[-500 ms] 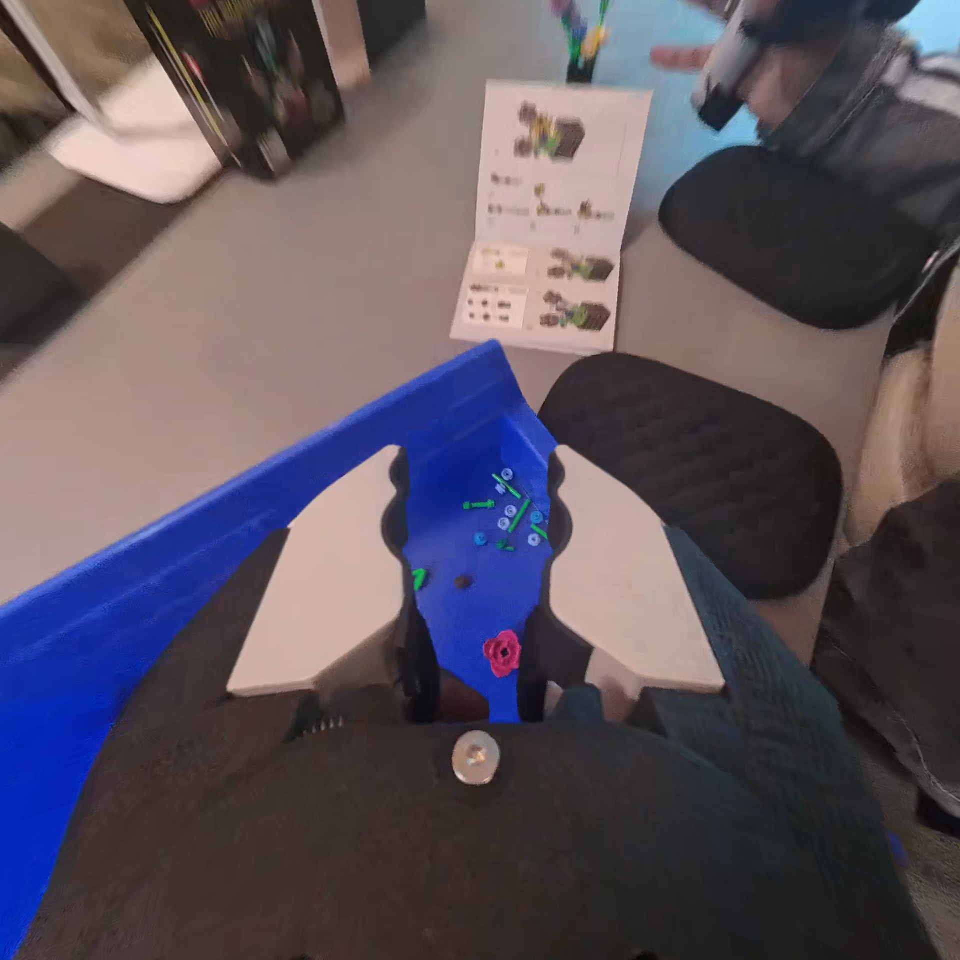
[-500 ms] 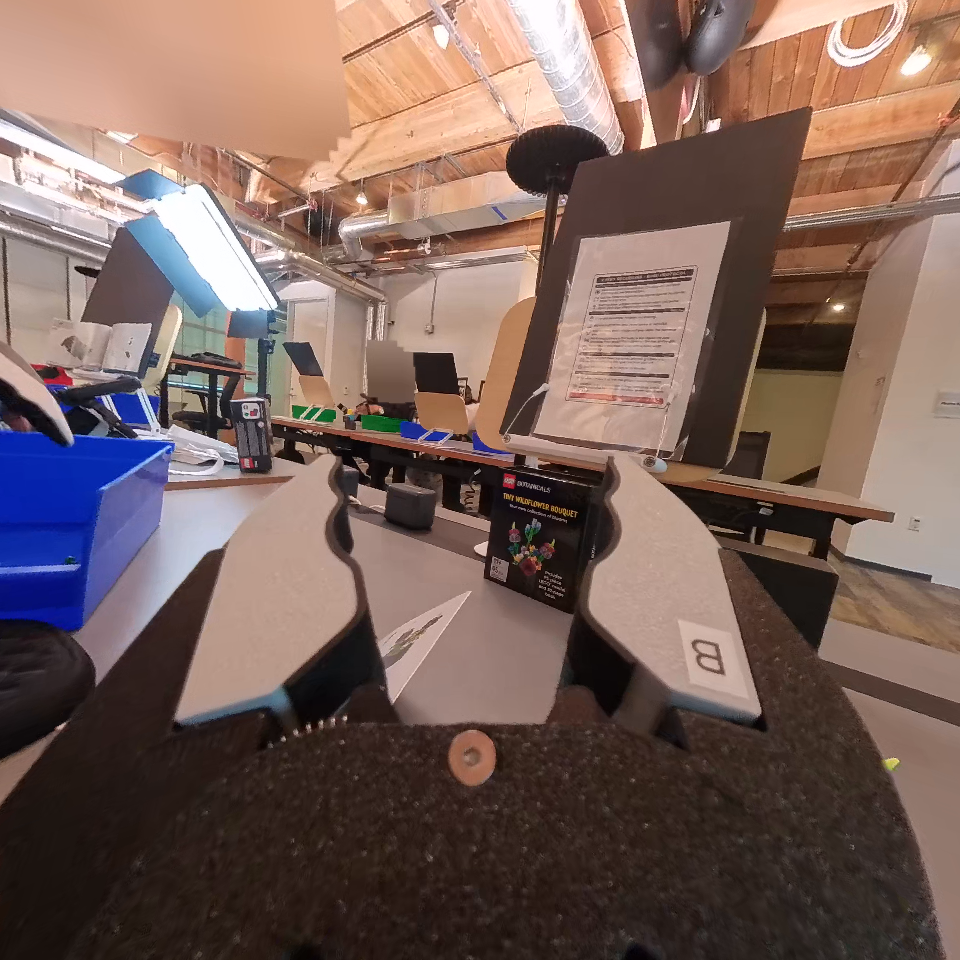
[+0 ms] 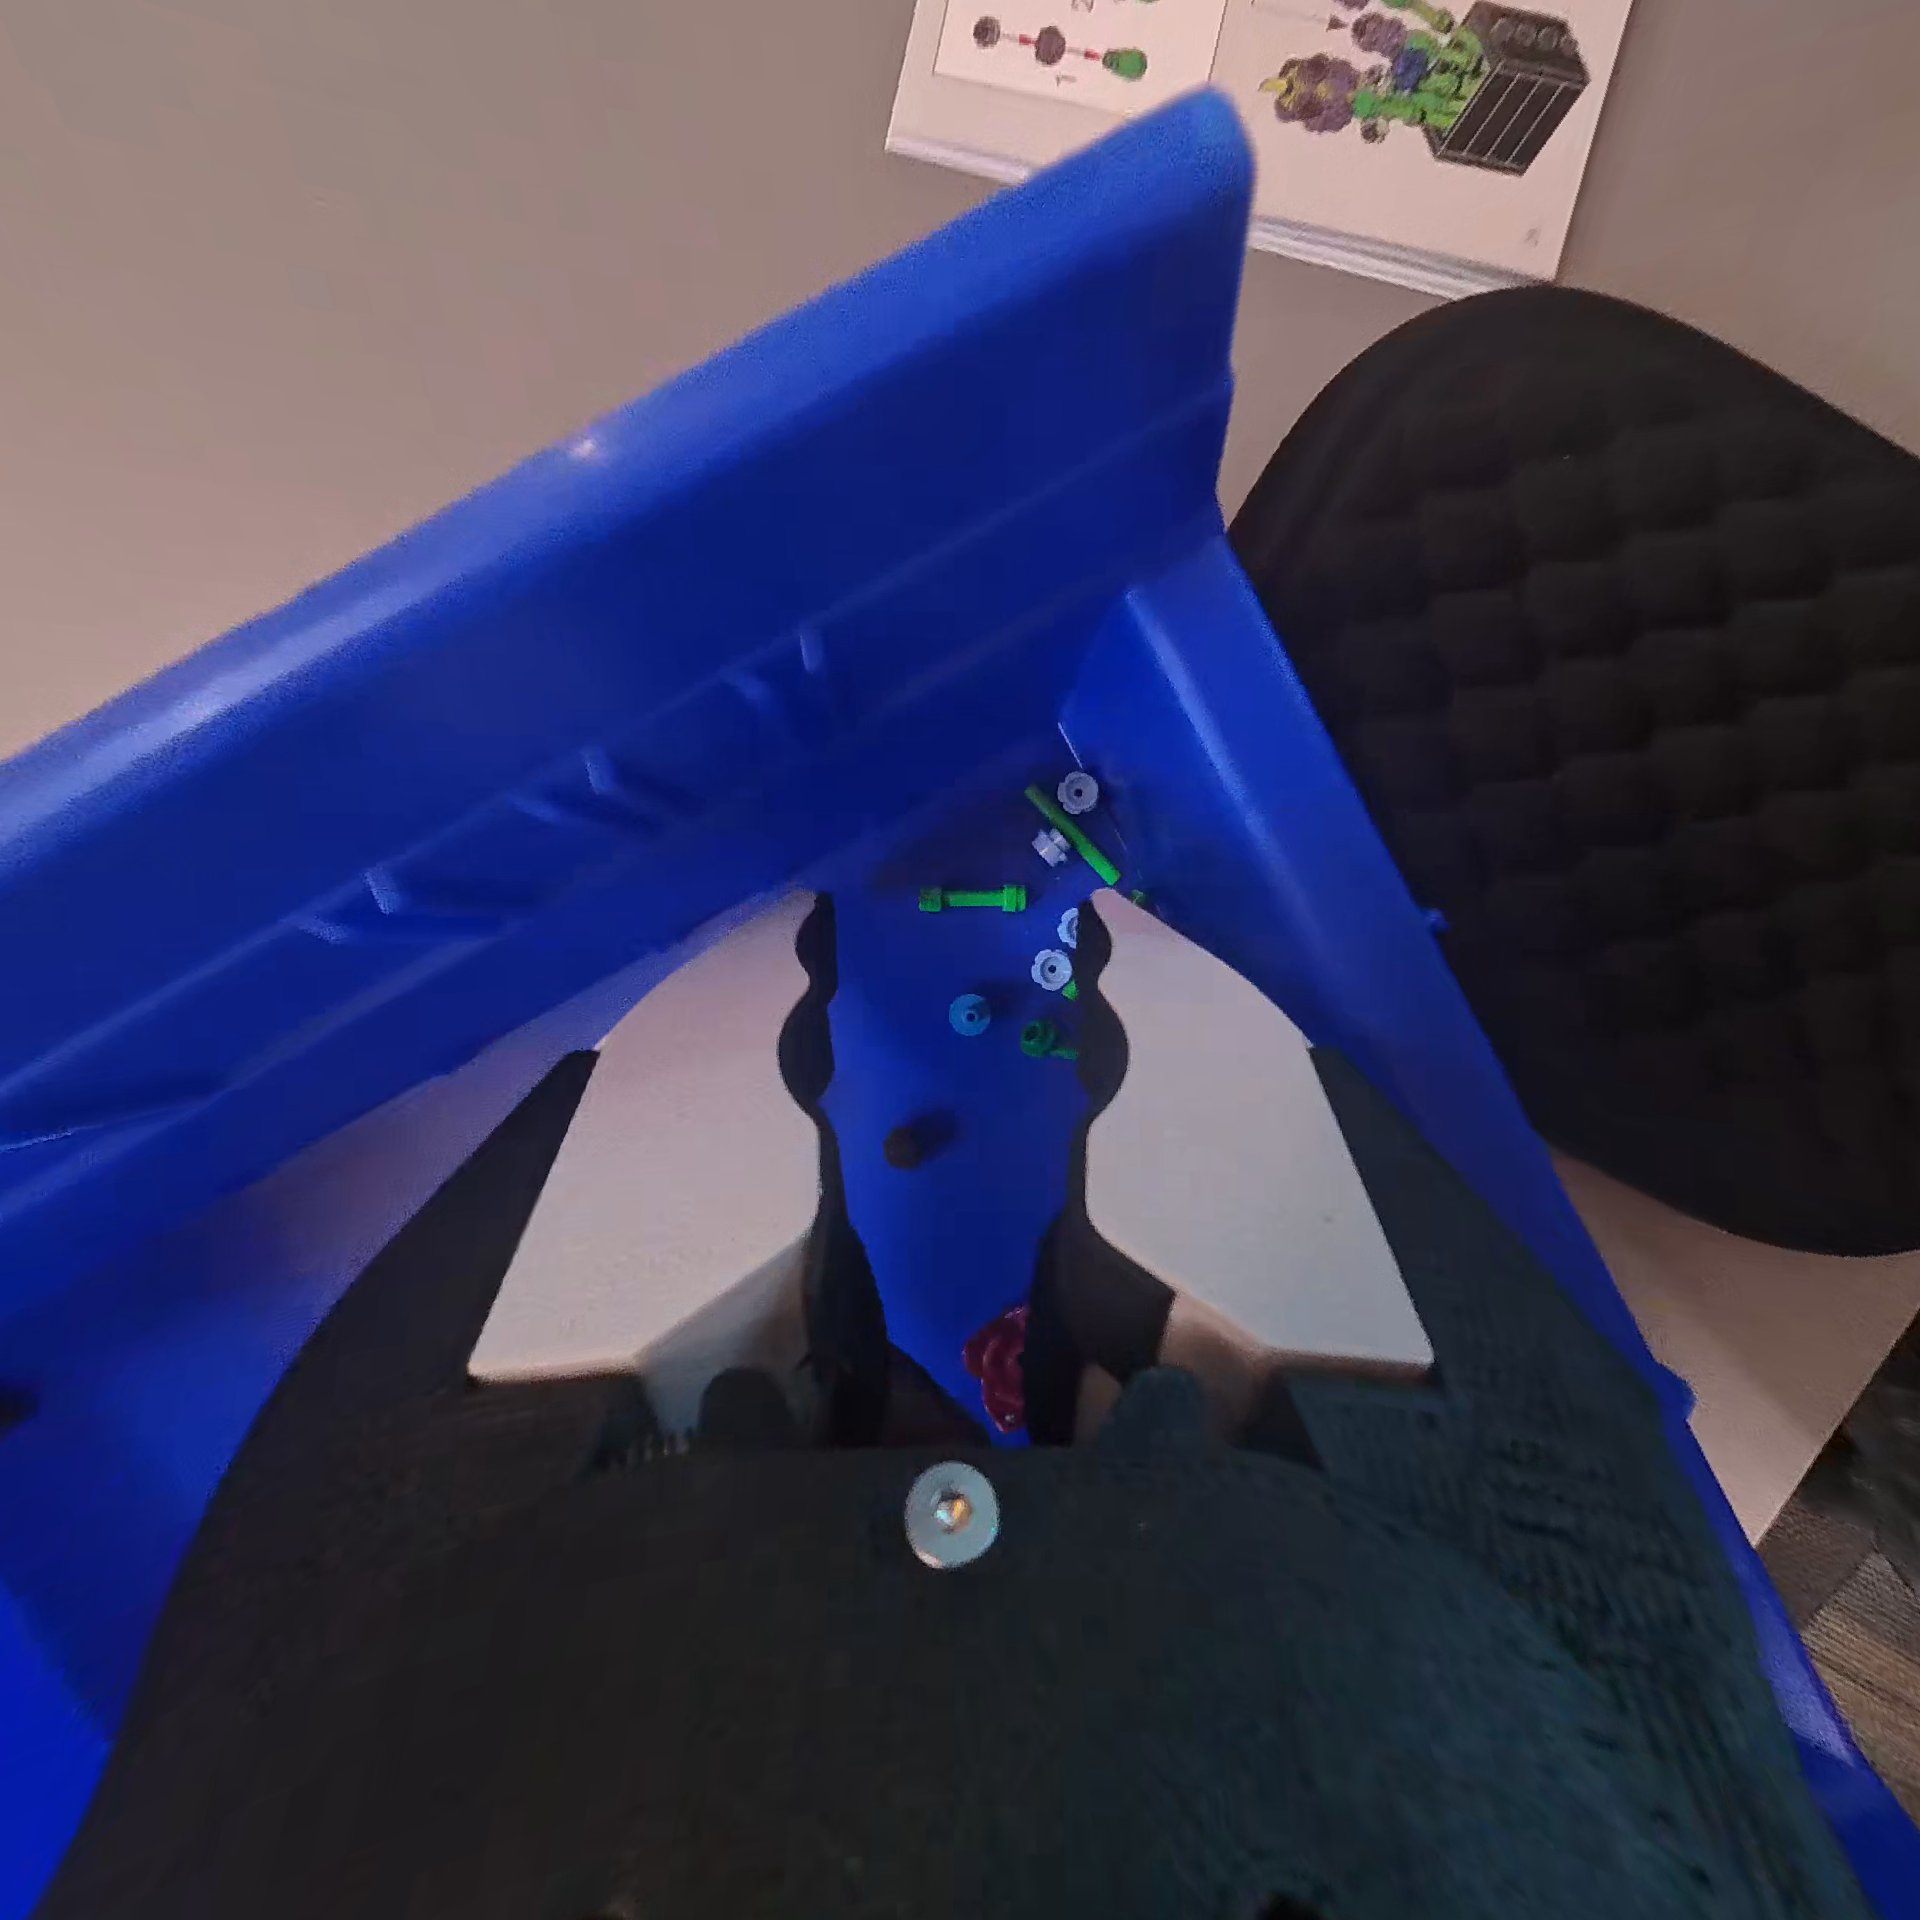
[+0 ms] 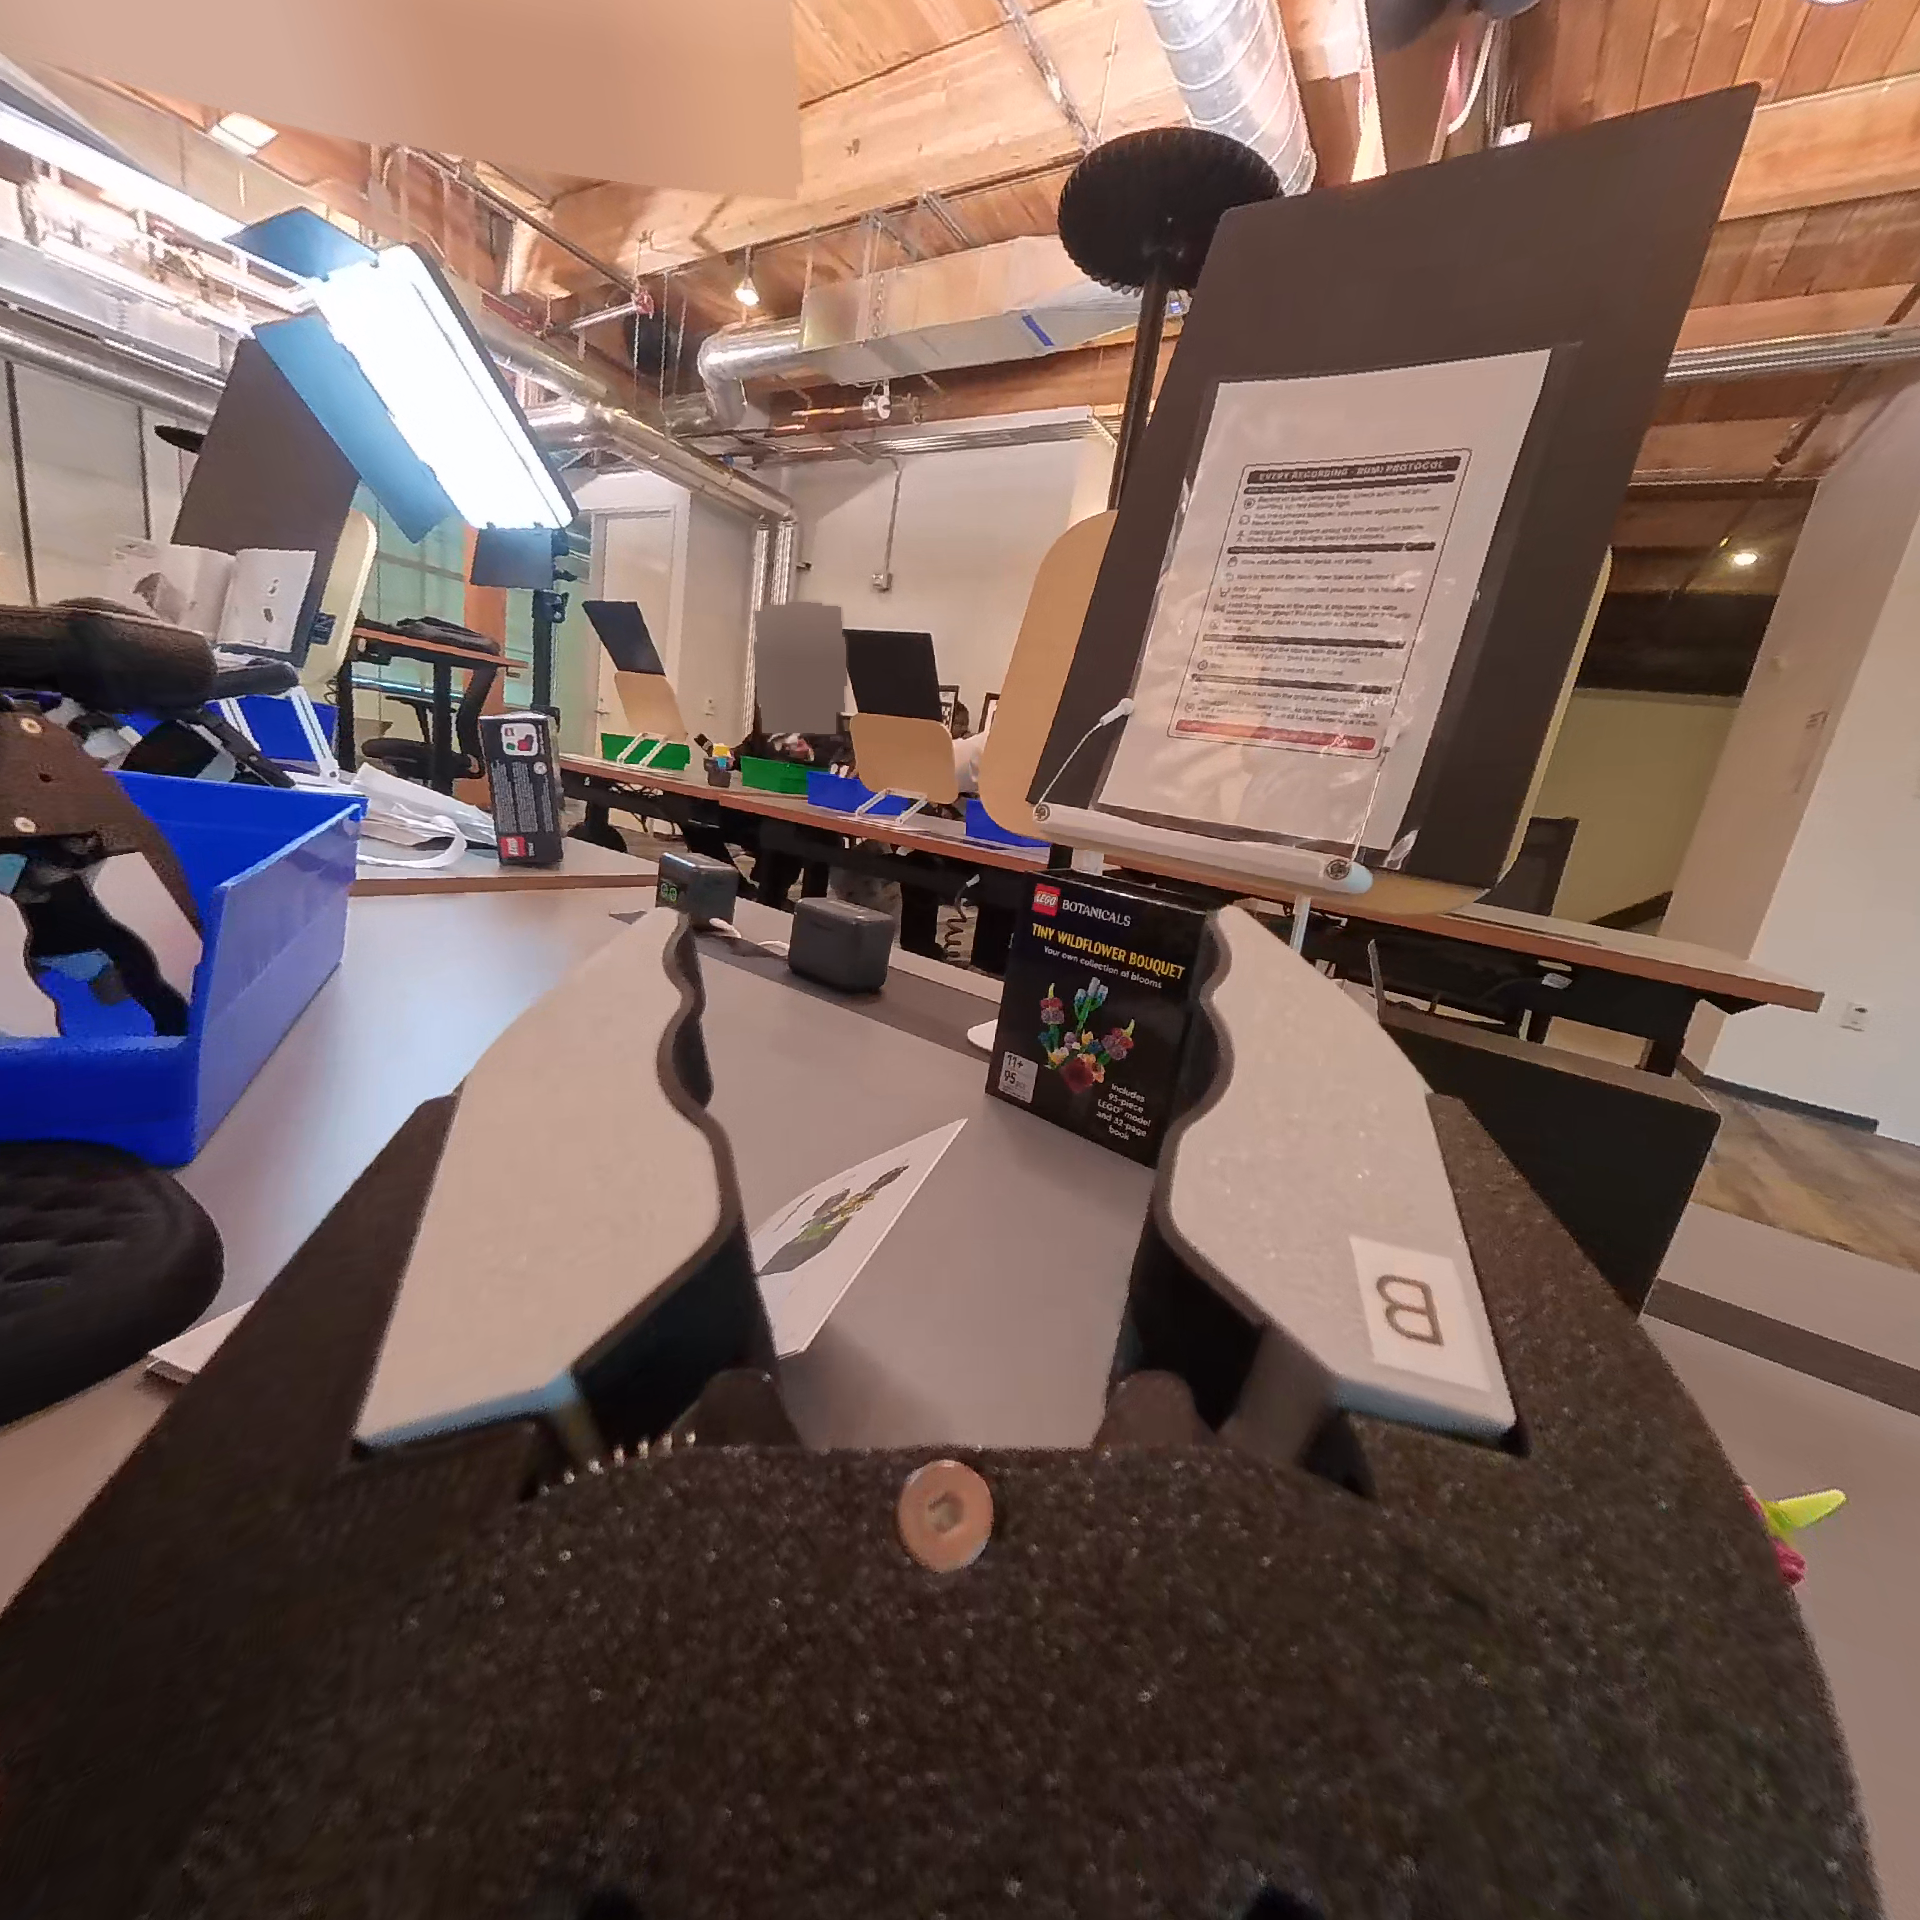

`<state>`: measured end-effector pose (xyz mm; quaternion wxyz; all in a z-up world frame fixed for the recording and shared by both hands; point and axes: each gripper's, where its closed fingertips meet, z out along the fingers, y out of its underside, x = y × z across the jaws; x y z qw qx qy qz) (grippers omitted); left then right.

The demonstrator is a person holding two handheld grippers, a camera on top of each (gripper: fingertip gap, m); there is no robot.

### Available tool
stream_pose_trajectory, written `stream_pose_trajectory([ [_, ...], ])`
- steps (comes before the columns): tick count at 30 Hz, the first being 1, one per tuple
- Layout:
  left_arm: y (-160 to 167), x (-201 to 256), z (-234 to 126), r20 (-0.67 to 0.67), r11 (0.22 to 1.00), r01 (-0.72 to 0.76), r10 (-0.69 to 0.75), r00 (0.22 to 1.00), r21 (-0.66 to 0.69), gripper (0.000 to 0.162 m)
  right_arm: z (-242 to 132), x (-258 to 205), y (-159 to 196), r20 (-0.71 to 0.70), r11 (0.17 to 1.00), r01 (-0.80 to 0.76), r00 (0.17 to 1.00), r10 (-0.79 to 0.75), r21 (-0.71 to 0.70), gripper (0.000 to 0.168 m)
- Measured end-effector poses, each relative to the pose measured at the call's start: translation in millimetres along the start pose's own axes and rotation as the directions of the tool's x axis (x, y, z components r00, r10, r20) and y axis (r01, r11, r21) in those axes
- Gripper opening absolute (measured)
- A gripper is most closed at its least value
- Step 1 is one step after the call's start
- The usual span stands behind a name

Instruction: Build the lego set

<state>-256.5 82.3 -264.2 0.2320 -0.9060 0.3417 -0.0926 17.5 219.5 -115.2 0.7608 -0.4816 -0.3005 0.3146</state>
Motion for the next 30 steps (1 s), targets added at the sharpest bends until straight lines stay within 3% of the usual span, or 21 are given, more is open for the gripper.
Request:
stream_pose_trajectory([
  [13,1.8,1.1,3.6,0.005,1.0,-0.004,0.004,1.0,-0.028,0.019,0.0,-2.8,1.3,0.022,1.0,-0.019,1.0,0.019,-0.008,0.089],
  [19,2.3,-2.2,-0.6,0.032,0.999,-0.034,0.035,0.999,-0.037,0.019,0.8,-6.8,2.9,0.042,1.0,-0.022,0.999,0.023,-0.021,0.088],
  [21,-5.7,-7.0,-14.1,0.07,1.0,-0.016,0.015,0.997,0.016,0.019,1.0,-9.4,2.5,0.059,1.0,-0.021,0.998,0.023,-0.021,0.087],
  [24,-36.2,-8.5,-48.8,0.192,0.976,-0.056,0.015,0.981,0.212,0.019,1.5,-16.5,-0.3,0.108,0.998,-0.051,0.993,0.055,-0.033,0.078],
  [27,-78.8,8.0,-87.7,0.411,0.876,-0.29,0.118,0.904,0.387,0.019,5.1,-41.8,-5.9,0.229,0.976,-0.19,0.95,0.211,-0.111,0.058],
  [30,-116.4,44.9,-102.9,0.554,0.744,-0.484,0.185,0.812,0.461,0.019,10.3,-84.6,-12.5,0.378,0.902,-0.335,0.824,0.421,-0.273,0.035],
])
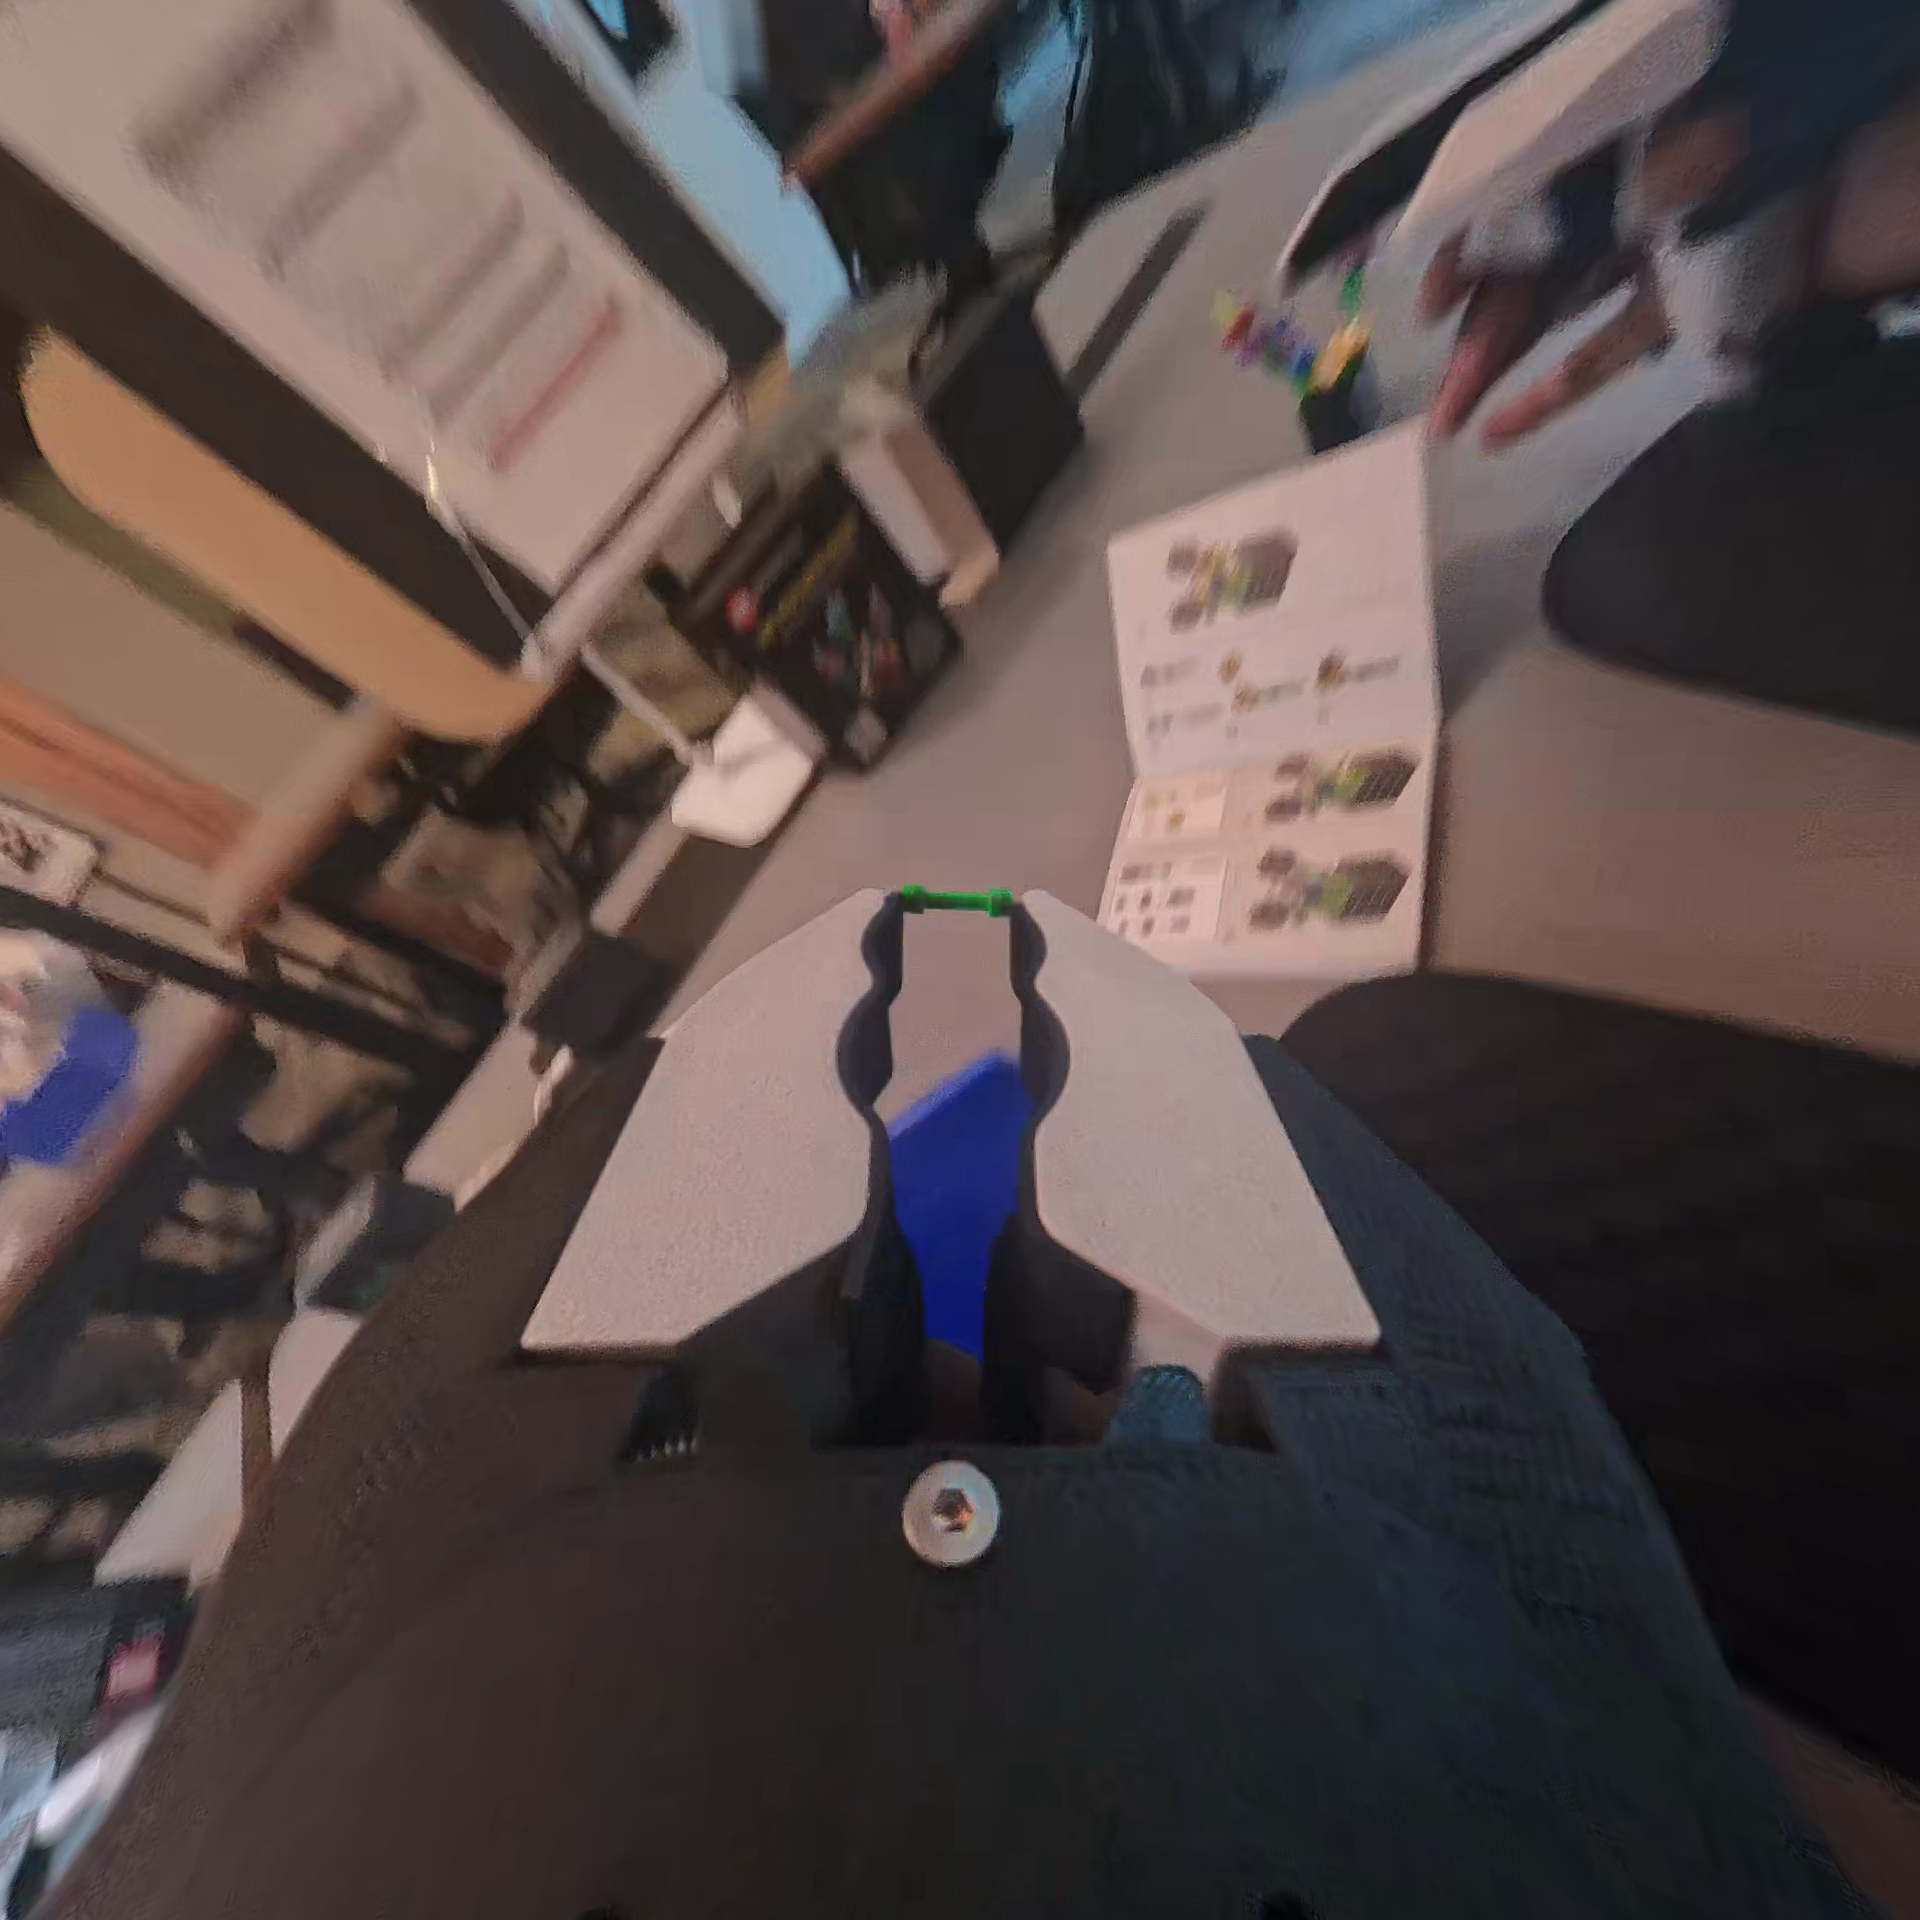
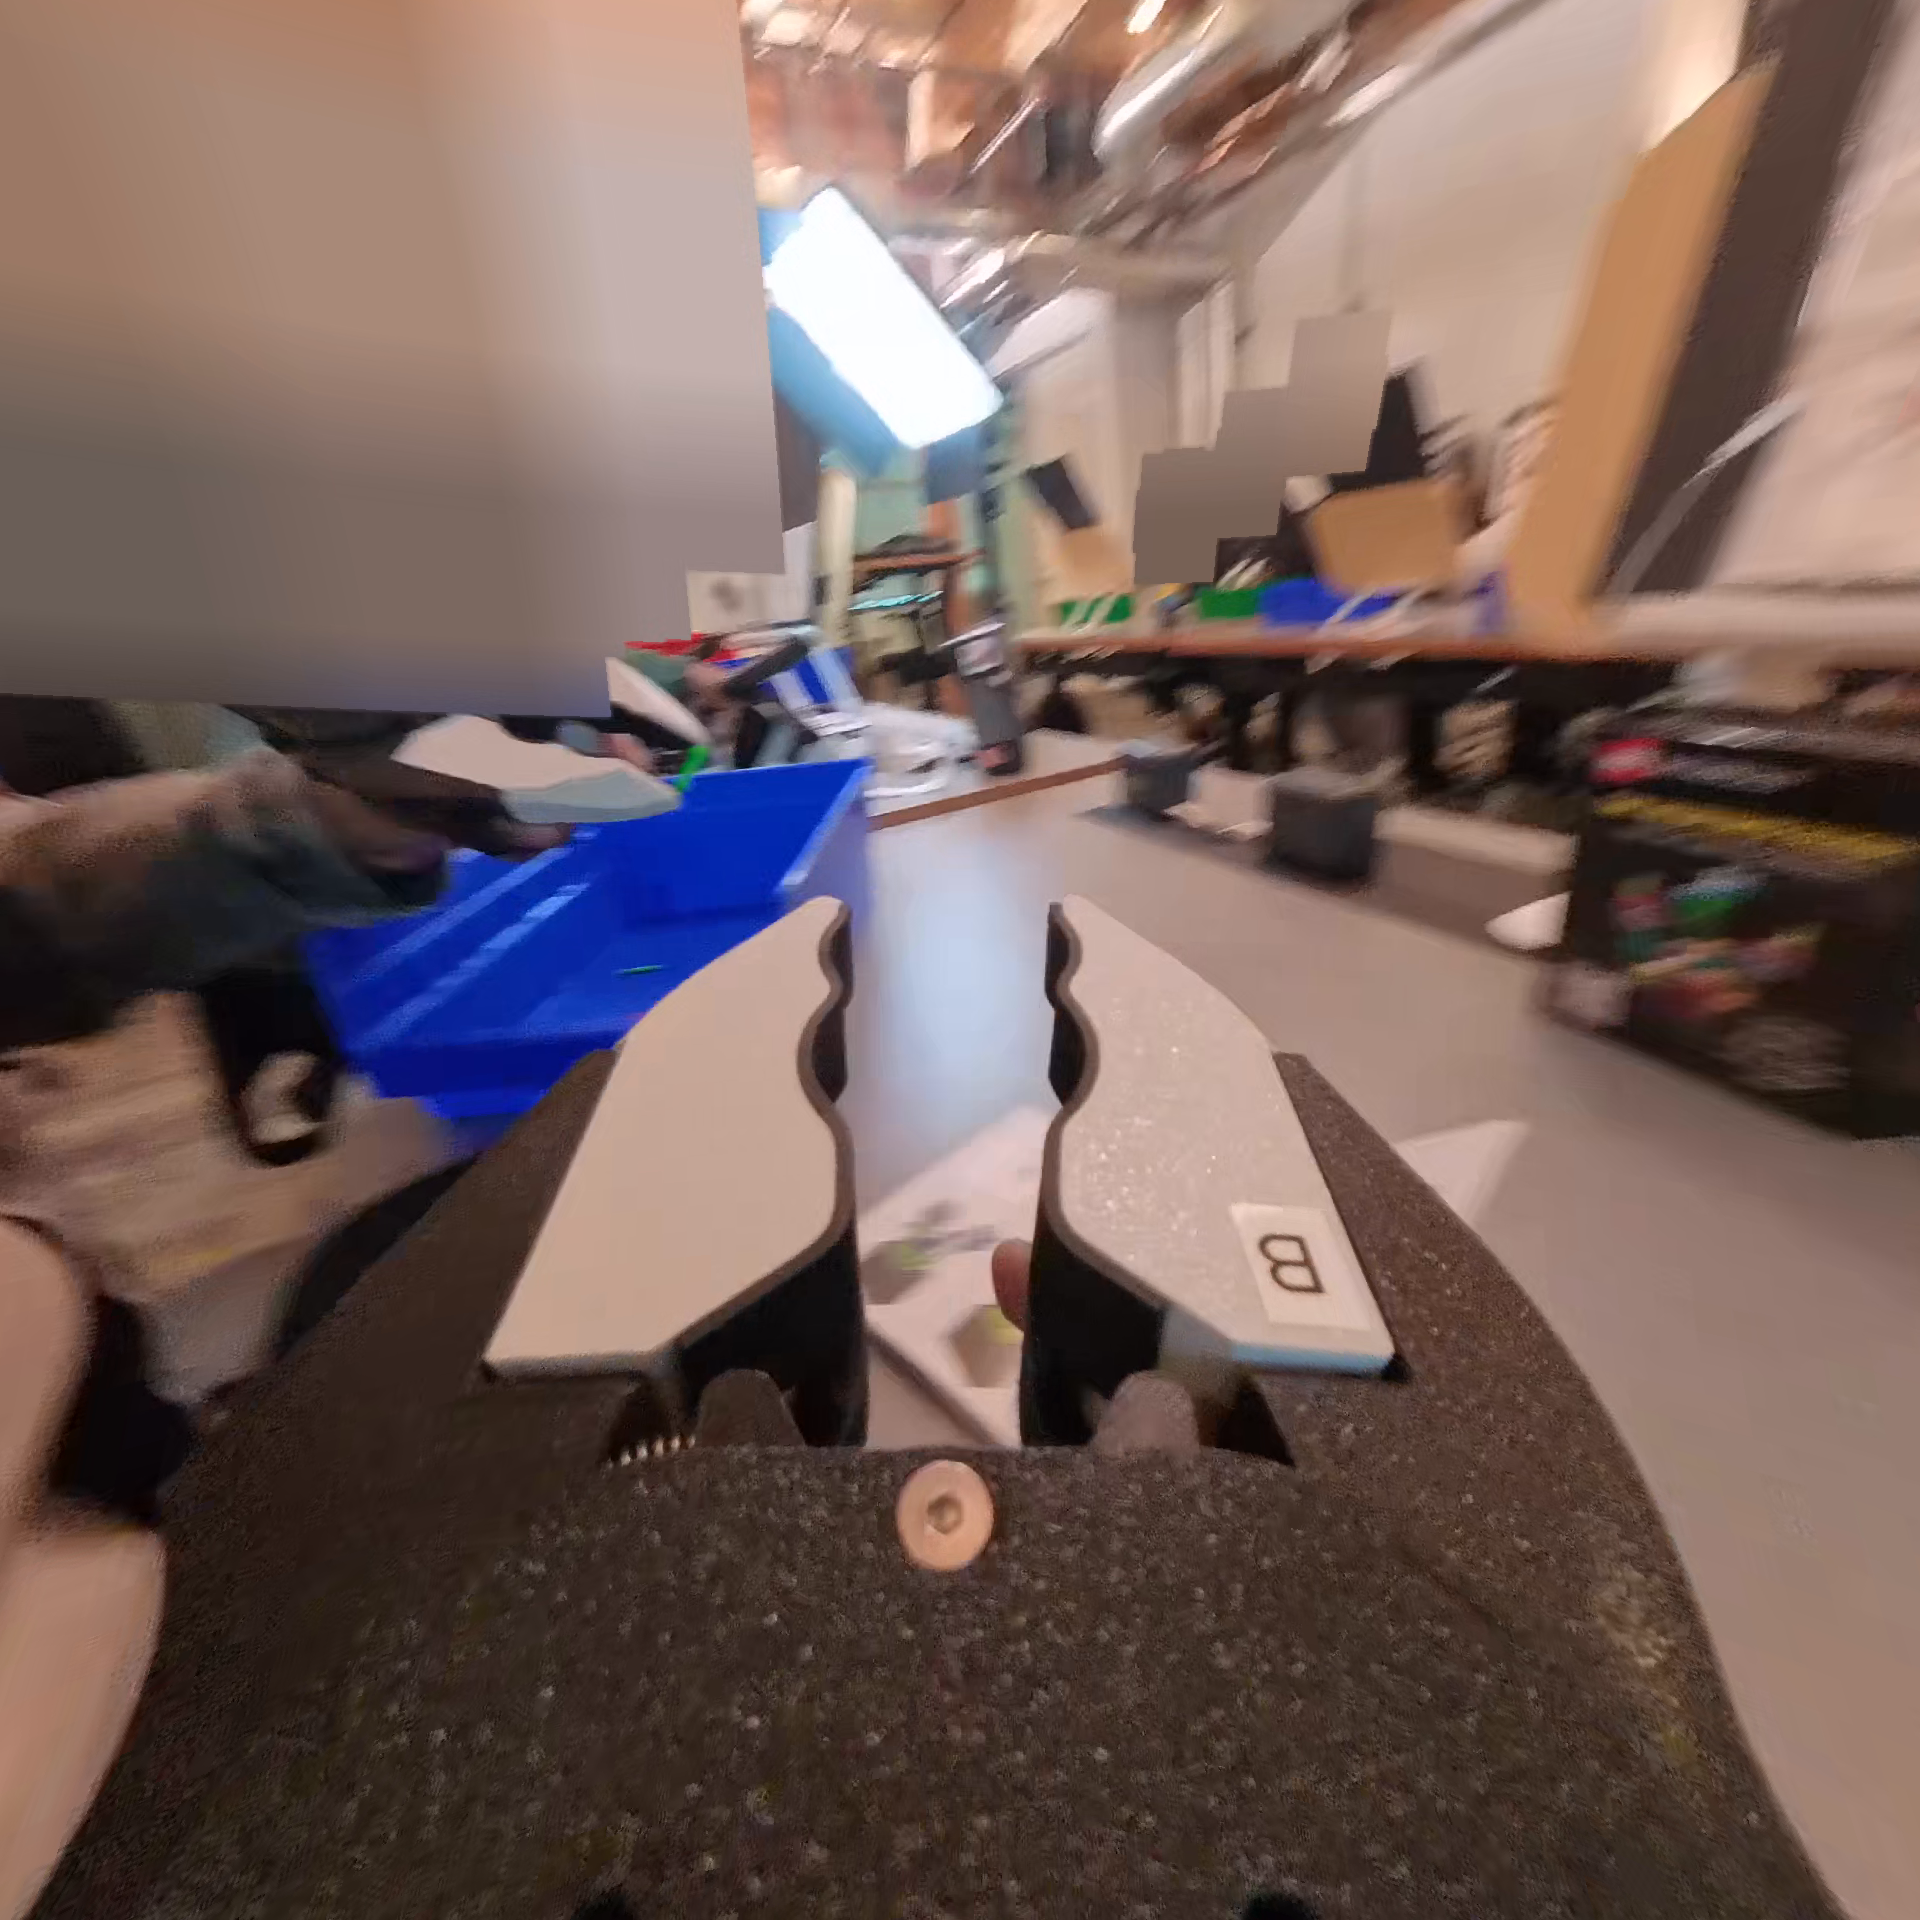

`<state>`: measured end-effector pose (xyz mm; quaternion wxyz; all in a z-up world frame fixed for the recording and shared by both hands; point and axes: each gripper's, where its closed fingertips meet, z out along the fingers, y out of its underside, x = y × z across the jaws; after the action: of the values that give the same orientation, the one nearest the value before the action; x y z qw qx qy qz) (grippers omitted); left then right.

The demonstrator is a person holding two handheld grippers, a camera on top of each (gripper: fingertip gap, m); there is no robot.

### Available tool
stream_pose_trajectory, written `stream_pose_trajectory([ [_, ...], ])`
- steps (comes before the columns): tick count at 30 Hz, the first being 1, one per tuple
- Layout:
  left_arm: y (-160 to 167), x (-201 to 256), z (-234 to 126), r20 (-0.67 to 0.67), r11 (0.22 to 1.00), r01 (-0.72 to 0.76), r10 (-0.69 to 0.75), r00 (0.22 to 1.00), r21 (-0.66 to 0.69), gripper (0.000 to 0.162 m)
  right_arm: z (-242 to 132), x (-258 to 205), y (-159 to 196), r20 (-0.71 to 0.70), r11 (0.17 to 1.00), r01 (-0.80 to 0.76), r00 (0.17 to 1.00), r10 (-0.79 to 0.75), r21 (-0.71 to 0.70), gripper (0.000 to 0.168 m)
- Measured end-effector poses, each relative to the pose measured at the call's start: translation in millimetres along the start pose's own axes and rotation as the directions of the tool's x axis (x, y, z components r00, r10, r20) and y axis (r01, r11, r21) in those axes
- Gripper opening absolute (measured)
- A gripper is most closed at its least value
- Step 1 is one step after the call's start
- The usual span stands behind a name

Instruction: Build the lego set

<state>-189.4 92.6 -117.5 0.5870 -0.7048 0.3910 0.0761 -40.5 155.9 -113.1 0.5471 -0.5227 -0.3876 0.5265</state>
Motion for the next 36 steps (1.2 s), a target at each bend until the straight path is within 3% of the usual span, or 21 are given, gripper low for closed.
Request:
stream_pose_trajectory([
  [4,-46.6,42.2,12.1,0.004,0.979,-0.11,0.111,0.994,0.173,0.019,25.3,-63.6,6.5,0.287,0.96,-0.236,0.919,0.27,-0.148,0.032],
  [7,-62.7,68.8,19.6,-0.041,0.965,-0.132,0.145,0.989,0.226,0.019,29.9,-89.9,10.7,0.373,0.909,-0.347,0.832,0.411,-0.229,0.028],
  [15,-73.6,99.4,19.5,-0.085,0.948,-0.169,0.198,0.977,0.269,0.018,25.7,-104.3,19.7,0.357,0.875,-0.413,0.801,0.481,-0.253,0.017],
  [19,-74.9,105.9,19.2,-0.093,0.948,-0.159,0.191,0.977,0.277,0.019,23.6,-109.9,25.8,0.35,0.884,-0.378,0.817,0.459,-0.276,0.004],
  [23,-62.3,113.7,20.5,-0.229,0.985,-0.006,0.047,0.972,0.175,0.034,1.4,-96.6,33.1,0.255,0.902,-0.268,0.897,0.362,-0.338,0.003],
  [25,-49.4,116.0,18.5,-0.309,0.99,0.123,-0.098,0.946,0.063,0.048,-27.7,-75.6,49.7,0.151,0.871,-0.14,0.96,0.236,-0.471,0.003],
  [28,-40.7,117.4,9.2,-0.376,0.956,0.292,-0.282,0.883,-0.031,0.061,-88.5,-35.5,74.6,-0.024,0.723,-0.046,0.999,0.04,-0.689,0.003],
  [30,-36.8,117.6,3.8,-0.389,0.93,0.364,-0.355,0.85,-0.053,0.062,-113.3,-30.8,85.4,-0.053,0.649,-0.07,0.998,0.047,-0.757,0.003],
  [36,-15.9,124.0,8.7,-0.374,0.864,0.479,-0.501,0.781,-0.158,0.063,-132.5,-28.7,119.3,-0.13,0.461,-0.129,0.991,0.03,-0.878,0.003],
])
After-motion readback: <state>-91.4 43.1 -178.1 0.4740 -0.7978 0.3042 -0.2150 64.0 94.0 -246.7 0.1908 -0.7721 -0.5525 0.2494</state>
